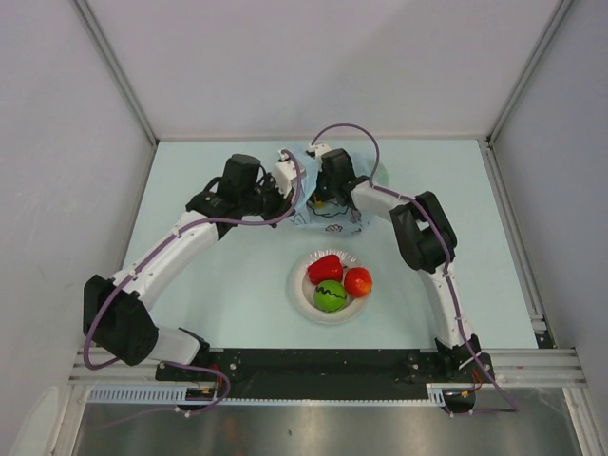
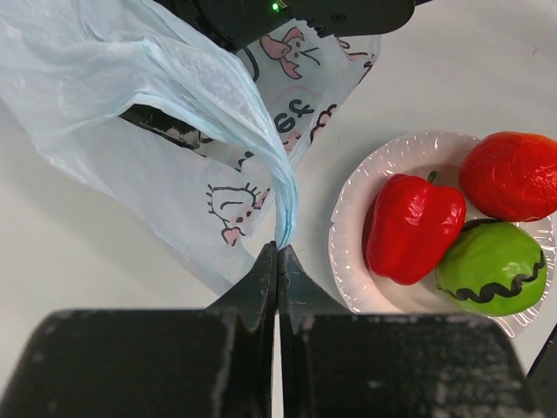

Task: Take the fake fruits out of the plastic bag

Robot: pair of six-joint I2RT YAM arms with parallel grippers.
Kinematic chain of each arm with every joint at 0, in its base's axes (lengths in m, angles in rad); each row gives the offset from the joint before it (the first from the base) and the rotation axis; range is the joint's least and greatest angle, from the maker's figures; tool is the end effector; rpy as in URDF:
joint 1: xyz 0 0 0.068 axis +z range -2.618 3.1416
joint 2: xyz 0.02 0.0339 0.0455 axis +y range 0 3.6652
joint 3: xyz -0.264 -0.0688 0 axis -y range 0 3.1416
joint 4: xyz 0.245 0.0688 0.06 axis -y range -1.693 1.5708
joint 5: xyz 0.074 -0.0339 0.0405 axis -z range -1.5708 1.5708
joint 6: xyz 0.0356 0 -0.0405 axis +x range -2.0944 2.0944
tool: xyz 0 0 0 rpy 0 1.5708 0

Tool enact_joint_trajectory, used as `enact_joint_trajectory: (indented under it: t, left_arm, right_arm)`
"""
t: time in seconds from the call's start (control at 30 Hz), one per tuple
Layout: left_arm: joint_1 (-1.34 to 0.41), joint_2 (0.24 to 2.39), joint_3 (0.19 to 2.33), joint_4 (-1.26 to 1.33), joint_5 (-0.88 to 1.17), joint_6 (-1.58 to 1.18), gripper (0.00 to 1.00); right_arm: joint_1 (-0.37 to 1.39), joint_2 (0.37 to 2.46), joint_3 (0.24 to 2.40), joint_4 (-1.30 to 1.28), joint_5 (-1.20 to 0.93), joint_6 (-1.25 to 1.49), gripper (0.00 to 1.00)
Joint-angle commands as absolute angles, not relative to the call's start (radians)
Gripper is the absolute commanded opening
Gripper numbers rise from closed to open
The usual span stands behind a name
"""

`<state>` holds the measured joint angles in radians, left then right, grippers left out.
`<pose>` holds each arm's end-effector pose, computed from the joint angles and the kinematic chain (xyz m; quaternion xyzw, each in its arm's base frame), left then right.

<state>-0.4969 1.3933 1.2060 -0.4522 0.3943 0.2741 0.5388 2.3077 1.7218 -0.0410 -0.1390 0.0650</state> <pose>0.2669 -0.1603 0.3229 0.4110 0.7788 -0.2229 0.4181 0.4465 0.2727 0.1594 -0.2392 0.8563 0.1939 0.4146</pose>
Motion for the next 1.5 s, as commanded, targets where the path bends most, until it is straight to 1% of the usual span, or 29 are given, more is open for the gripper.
enact_joint_trajectory:
  t: [0.0, 0.1, 0.27, 0.3, 0.37, 0.5, 0.7, 0.83, 0.93, 0.97, 1.03, 1.13, 1.2, 1.23, 1.27, 1.37, 1.4, 1.43, 1.47]
  left_arm:
    - [-0.494, 1.362, 1.193, -0.44, 0.39, 0.293, 0.0]
    - [-0.491, 1.362, 1.184, -0.428, 0.388, 0.287, 0.0]
    - [-0.489, 1.367, 1.172, -0.394, 0.388, 0.264, 0.0]
    - [-0.483, 1.371, 1.173, -0.384, 0.385, 0.217, 0.0]
    - [-0.466, 1.388, 1.193, -0.345, 0.402, 0.119, 0.0]
    - [-0.457, 1.423, 1.229, -0.301, 0.451, 0.037, 0.0]
    - [-0.462, 1.457, 1.25, -0.25, 0.492, -0.074, 0.0]
    - [-0.489, 1.448, 1.247, -0.233, 0.454, -0.109, 0.0]
    - [-0.526, 1.439, 1.243, -0.224, 0.419, -0.141, 0.0]
    - [-0.531, 1.437, 1.239, -0.216, 0.425, -0.182, 0.0]
    - [-0.534, 1.436, 1.215, -0.19, 0.455, -0.242, 0.0]
    - [-0.532, 1.437, 1.189, -0.201, 0.46, -0.255, 0.0]
    - [-0.532, 1.46, 1.221, -0.256, 0.437, -0.18, 0.0]
    - [-0.532, 1.468, 1.238, -0.329, 0.408, -0.099, 0.0]
    - [-0.531, 1.482, 1.259, -0.366, 0.337, -0.072, 0.0]
    - [-0.511, 1.482, 1.299, -0.446, 0.342, -0.002, 0.0]
    - [-0.5, 1.482, 1.31, -0.463, 0.334, 0.023, 0.0]
    - [-0.494, 1.479, 1.308, -0.474, 0.342, 0.017, 0.0]
    - [-0.482, 1.473, 1.284, -0.462, 0.356, 0.011, 0.0]
  right_arm:
    - [0.535, 2.27, 1.75, -0.011, -0.11, 0.026, 0.66]
    - [0.532, 2.214, 1.718, -0.011, -0.139, 0.003, 0.57]
    - [0.522, 2.062, 1.612, -0.048, -0.199, -0.035, 0.51]
    - [0.522, 2.033, 1.591, -0.048, -0.199, -0.029, 0.5]
    - [0.517, 1.956, 1.525, -0.038, -0.189, -0.015, 0.5]
    - [0.521, 1.847, 1.439, -0.046, -0.207, -0.015, 0.49]
    - [0.538, 1.686, 1.339, -0.143, -0.242, -0.034, 0.45]
    - [0.555, 1.568, 1.283, -0.221, -0.232, -0.054, 0.42]
    - [0.566, 1.487, 1.264, -0.334, -0.261, -0.067, 0.29]
    - [0.566, 1.464, 1.255, -0.363, -0.264, -0.074, 0.14]
    - [0.568, 1.383, 1.209, -0.419, -0.267, -0.077, 0.01]
    - [0.571, 1.265, 1.142, -0.434, -0.262, -0.092, 0.0]
    - [0.565, 1.206, 1.12, -0.46, -0.268, -0.089, 0.0]
    - [0.565, 1.171, 1.106, -0.463, -0.279, -0.08, 0.0]
    - [0.571, 1.122, 1.101, -0.475, -0.278, -0.065, 0.0]
    - [0.595, 1.054, 1.097, -0.547, -0.271, 0.064, 0.0]
    - [0.6, 1.045, 1.085, -0.56, -0.299, 0.087, 0.0]
    - [0.6, 1.031, 1.069, -0.554, -0.374, 0.097, 0.0]
    - [0.603, 1.016, 1.045, -0.548, -0.389, 0.077, 0.0]
